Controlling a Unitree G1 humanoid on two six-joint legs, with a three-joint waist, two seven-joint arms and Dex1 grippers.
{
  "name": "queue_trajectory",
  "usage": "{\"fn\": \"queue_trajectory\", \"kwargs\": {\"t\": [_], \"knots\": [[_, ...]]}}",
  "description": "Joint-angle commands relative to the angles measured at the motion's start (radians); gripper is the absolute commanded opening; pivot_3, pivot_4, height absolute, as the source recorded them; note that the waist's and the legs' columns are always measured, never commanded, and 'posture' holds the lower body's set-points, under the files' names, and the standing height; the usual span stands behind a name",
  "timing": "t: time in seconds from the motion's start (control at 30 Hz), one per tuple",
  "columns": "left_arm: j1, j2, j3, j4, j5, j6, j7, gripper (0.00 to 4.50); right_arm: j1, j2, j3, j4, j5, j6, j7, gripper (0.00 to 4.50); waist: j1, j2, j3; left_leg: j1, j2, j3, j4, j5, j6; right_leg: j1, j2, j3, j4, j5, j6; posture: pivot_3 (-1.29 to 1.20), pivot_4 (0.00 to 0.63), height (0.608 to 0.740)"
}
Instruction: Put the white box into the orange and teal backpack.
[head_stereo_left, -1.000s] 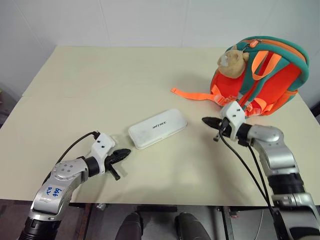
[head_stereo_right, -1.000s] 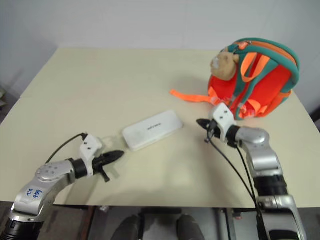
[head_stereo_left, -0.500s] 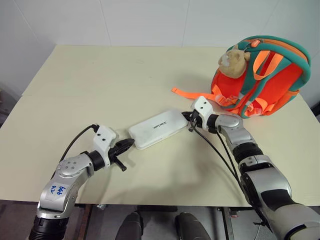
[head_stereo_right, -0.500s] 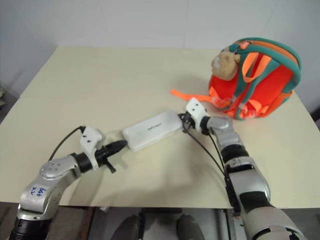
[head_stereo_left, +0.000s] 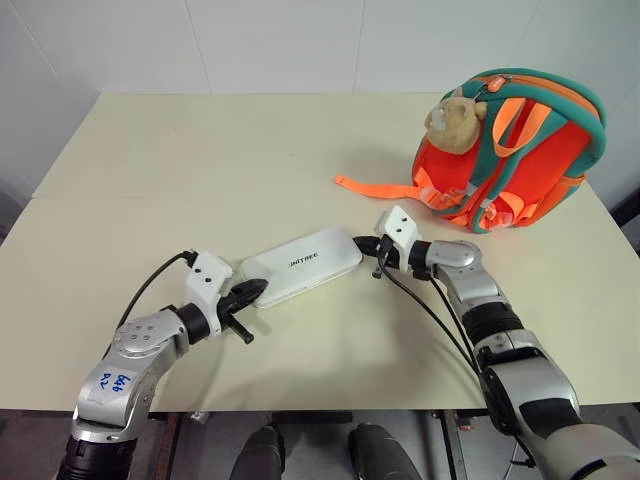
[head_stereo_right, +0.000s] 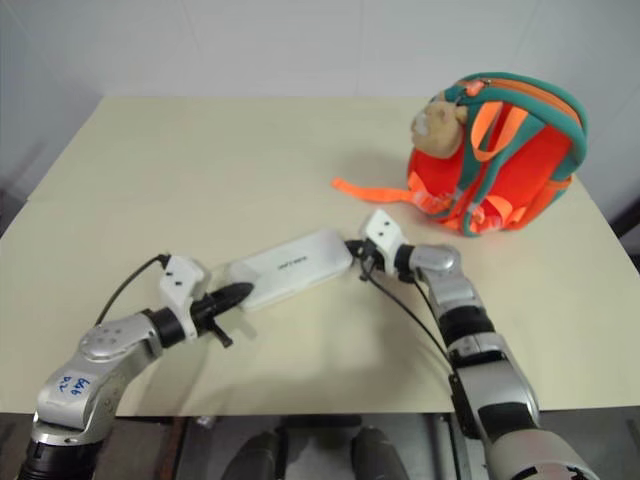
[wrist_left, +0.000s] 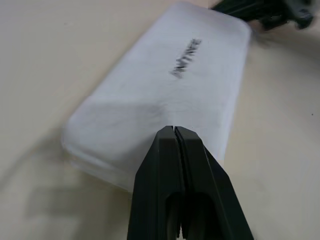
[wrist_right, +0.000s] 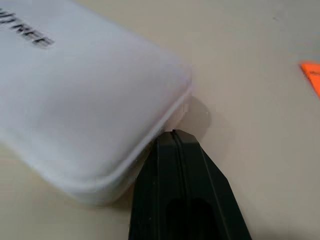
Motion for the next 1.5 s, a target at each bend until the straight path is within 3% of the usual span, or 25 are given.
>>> {"fn": "queue_trajectory", "kwargs": {"t": [0.03, 0.2, 0.7, 1.07, 1.5], "knots": [[0.009, 0.007, 0.045, -0.016, 0.009, 0.001, 0.031, 0.04, 0.027, -0.017, -0.009, -0.095, 0.022, 0.044, 0.007, 0.01, -0.003, 0.000, 0.000, 0.000, 0.000, 0.000, 0.000, -0.001, 0.002, 0.000, 0.000, 0.000, 0.000, 0.000, 0.000, 0.00, 0.150, 0.740], [0.033, -0.017, 0.084, -0.059, 0.042, 0.047, 0.137, 0.04, 0.060, -0.019, -0.010, -0.143, 0.027, 0.079, -0.003, 0.01, -0.003, 0.000, 0.000, 0.001, -0.001, 0.000, 0.001, -0.001, 0.002, 0.000, 0.000, 0.000, 0.002, 0.000, 0.000, 0.00, 0.150, 0.740], [-0.027, -0.036, -0.005, 0.006, 0.041, 0.064, 0.112, 0.04, 0.093, -0.003, 0.001, -0.243, 0.051, 0.149, -0.005, 0.01, -0.001, 0.000, 0.000, 0.000, -0.001, 0.000, 0.000, -0.001, 0.002, 0.000, 0.000, 0.000, 0.002, 0.000, 0.000, 0.00, 0.150, 0.740], [-0.018, -0.001, -0.004, 0.016, 0.007, 0.063, 0.019, 0.04, 0.314, -0.093, 0.015, -0.667, 0.159, 0.420, 0.070, 0.01, 0.016, 0.000, 0.000, 0.000, -0.001, 0.000, 0.000, -0.001, 0.002, 0.000, 0.000, 0.000, -0.001, 0.000, 0.000, 0.00, 0.150, 0.740], [0.007, 0.044, -0.048, -0.033, -0.059, 0.092, -0.138, 0.04, 0.604, -0.231, -0.104, -1.118, 0.289, 0.722, -0.010, 0.01, 0.050, 0.000, 0.000, -0.001, -0.002, 0.000, -0.001, -0.002, 0.004, 0.000, -0.002, 0.000, -0.004, 0.000, 0.000, 0.00, 0.150, 0.740]]}}
